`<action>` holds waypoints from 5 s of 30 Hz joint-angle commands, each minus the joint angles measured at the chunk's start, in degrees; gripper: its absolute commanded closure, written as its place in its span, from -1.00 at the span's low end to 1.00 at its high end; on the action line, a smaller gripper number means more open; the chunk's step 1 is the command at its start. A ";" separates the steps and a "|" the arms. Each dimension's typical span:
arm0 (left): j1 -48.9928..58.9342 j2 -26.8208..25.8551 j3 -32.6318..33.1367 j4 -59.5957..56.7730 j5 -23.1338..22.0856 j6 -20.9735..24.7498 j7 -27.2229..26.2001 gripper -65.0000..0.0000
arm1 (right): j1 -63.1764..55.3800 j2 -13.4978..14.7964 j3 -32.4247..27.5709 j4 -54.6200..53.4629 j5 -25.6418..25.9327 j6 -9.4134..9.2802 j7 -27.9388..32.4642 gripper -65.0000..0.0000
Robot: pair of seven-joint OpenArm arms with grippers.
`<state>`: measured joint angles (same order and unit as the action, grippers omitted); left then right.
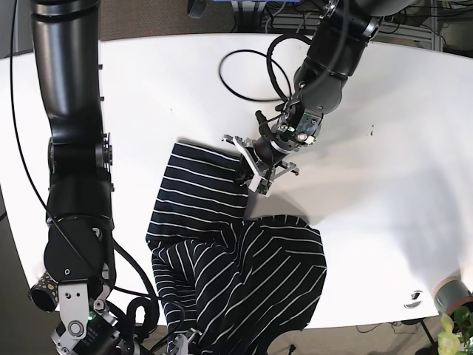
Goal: Fold the T-shirt properly
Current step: 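Grasp the striped shirt's other edge with the left gripper, then stretch the striped shirt out between both grippers, pulling them apart, then move the right gripper along the shirt edge and regrasp it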
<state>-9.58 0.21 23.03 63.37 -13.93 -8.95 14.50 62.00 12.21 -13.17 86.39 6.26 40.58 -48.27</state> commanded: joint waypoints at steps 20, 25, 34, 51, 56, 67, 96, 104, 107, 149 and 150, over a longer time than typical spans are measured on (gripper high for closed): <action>-6.64 -22.23 -23.51 19.83 -14.68 0.73 15.26 1.00 | 5.83 5.51 6.36 -8.81 0.11 -0.58 3.66 1.00; -10.24 -27.33 -26.85 19.83 -18.29 0.73 15.26 1.00 | 5.91 6.83 6.44 -8.81 0.11 -0.58 3.57 1.00; -12.53 -32.52 -32.13 19.75 -21.89 0.73 15.26 1.00 | 2.31 8.50 12.86 -8.81 0.20 -0.58 3.22 1.00; -0.22 -35.59 -43.03 22.03 -21.89 -3.05 15.43 1.00 | -26.44 8.23 28.77 8.95 0.64 -0.58 -3.11 1.00; 6.64 -35.24 -47.42 23.35 -21.89 -4.46 15.43 1.00 | -36.55 6.12 32.03 14.49 0.64 -0.58 -3.38 1.00; 17.28 -34.10 -54.02 23.18 -21.71 -8.24 15.43 1.00 | -55.36 0.50 39.32 21.08 0.73 -0.58 -3.47 1.00; 23.25 -32.08 -64.92 17.55 -2.55 -28.37 15.43 1.00 | -78.39 -12.78 54.71 22.14 0.64 -0.58 -3.47 0.56; 23.25 -31.99 -64.83 17.46 -2.46 -28.37 15.43 1.00 | -74.79 -12.95 53.30 25.74 0.73 -0.58 -3.55 -0.39; 23.25 -31.99 -64.83 17.55 -2.46 -28.19 15.43 1.00 | -70.66 -12.51 51.28 23.54 0.73 -0.58 -3.55 -0.40; 23.25 -28.65 -65.09 18.69 0.44 -28.10 15.43 1.00 | -31.62 -4.34 32.11 -41.60 0.64 -0.58 10.42 -0.36; 23.25 -28.65 -65.09 18.69 1.23 -28.10 15.43 1.00 | -31.89 -4.78 32.11 -41.60 0.55 -0.58 10.42 -0.27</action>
<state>13.98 -27.00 -41.43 80.99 -12.86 -37.34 31.24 29.30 7.07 18.98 44.45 7.70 40.36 -36.62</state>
